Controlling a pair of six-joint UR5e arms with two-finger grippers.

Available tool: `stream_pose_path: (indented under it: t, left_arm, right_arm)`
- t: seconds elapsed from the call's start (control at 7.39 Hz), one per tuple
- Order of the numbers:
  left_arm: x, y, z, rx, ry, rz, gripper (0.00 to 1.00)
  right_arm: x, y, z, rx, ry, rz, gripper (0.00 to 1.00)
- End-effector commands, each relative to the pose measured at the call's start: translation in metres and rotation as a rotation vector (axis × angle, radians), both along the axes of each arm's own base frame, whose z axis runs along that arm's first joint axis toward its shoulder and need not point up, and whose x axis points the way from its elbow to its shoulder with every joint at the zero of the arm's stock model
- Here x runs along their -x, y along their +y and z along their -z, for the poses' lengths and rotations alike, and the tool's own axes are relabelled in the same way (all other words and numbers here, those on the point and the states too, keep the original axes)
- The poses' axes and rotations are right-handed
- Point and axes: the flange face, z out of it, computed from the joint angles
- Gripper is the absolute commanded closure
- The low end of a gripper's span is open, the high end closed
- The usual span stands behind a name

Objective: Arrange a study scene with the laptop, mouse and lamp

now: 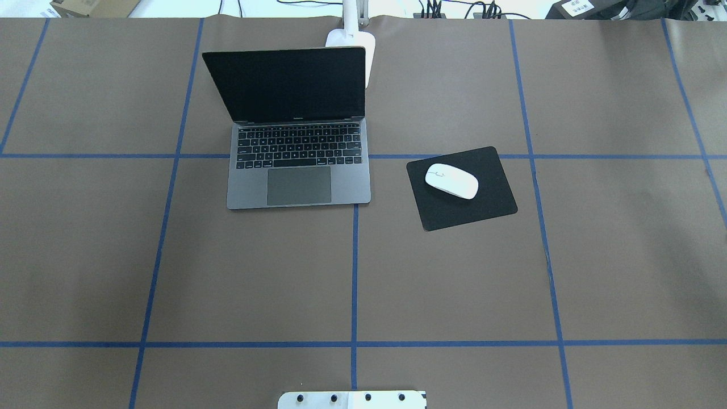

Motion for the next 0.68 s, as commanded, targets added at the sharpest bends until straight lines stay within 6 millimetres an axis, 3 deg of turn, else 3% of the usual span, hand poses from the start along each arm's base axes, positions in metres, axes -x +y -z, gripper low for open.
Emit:
stream_pose_path:
  t: [0.0,0.54]
  left_arm:
    - [-0.001,0.0,0.0,-0.004,-0.001,-0.002,0.0]
    - [0.0,-0.002,0.012,-0.032,-0.004,-0.002,0.0]
  right_arm:
    - [-0.002,0.0,-0.006,-0.024,0.011,0.035,0.01]
    - [-0.001,0.0,-0.007,-0.022,0.012,0.038,0.01]
